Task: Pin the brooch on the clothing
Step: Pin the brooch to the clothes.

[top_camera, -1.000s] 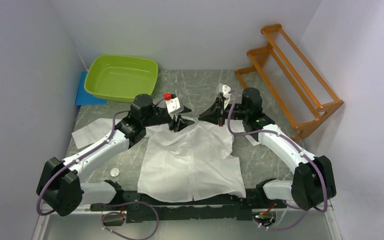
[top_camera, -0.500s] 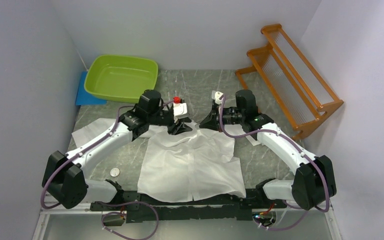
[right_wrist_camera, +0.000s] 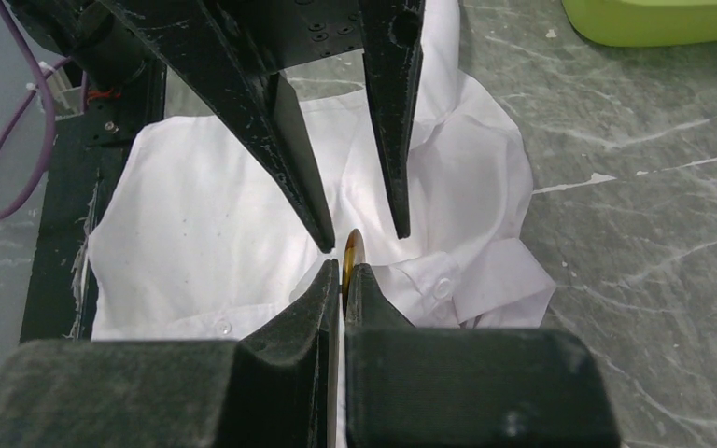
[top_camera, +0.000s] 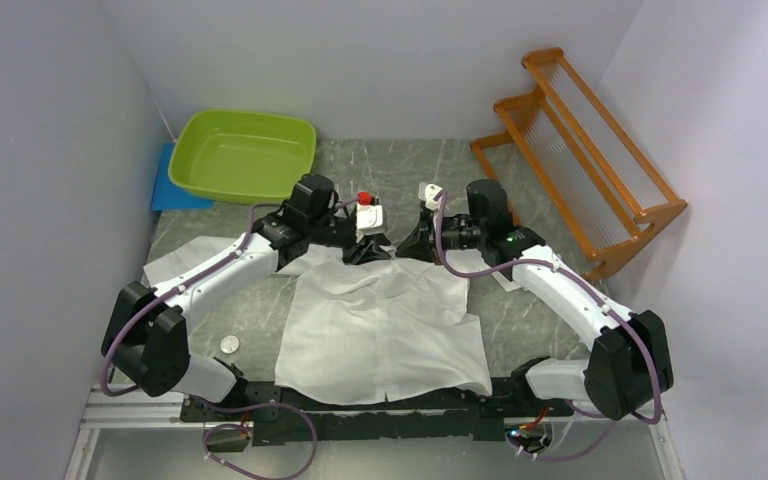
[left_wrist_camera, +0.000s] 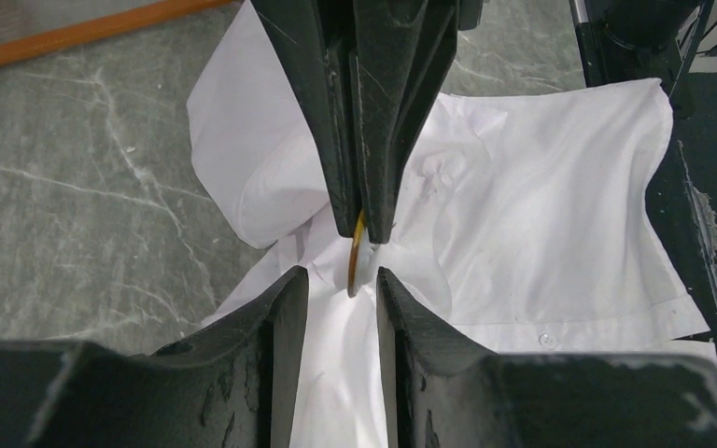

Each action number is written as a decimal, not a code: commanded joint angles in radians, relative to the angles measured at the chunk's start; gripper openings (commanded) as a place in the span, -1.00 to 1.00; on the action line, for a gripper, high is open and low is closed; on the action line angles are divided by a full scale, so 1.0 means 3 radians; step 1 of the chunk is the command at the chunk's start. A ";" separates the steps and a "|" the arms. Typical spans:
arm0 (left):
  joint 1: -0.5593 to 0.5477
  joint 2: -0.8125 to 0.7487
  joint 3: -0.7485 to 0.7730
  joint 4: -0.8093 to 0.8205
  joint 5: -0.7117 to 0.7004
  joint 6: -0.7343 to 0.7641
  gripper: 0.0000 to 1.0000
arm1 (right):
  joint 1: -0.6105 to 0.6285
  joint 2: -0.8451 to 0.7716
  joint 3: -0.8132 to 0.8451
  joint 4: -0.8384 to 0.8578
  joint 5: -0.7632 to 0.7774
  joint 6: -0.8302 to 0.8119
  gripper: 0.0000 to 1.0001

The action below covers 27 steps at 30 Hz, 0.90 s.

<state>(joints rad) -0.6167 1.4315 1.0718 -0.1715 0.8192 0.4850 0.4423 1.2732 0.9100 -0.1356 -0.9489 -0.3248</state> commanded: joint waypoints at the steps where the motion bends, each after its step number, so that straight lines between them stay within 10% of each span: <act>1: 0.0006 0.0031 -0.0002 0.0299 0.0149 -0.0102 -0.27 | 0.0043 -0.0006 0.0173 0.0008 0.0000 -0.0112 -1.00; 15: 0.0006 0.0098 0.0027 0.0207 0.0276 0.0009 -0.42 | 0.0079 0.0027 0.0240 0.0005 0.0031 -0.0096 -1.00; 21: 0.0008 0.0082 0.0034 0.0205 0.0270 0.0011 -0.95 | 0.0085 0.0004 0.0220 0.0082 0.0100 -0.0013 -1.00; 27: 0.0010 0.0014 -0.0147 0.0578 0.0206 -0.0383 -0.95 | 0.0087 -0.0330 -0.0113 0.0728 0.0785 0.0363 0.21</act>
<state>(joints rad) -0.6159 1.4578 1.0637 -0.1062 0.8703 0.4625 0.4660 1.2709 0.9283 -0.1112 -0.8516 -0.2840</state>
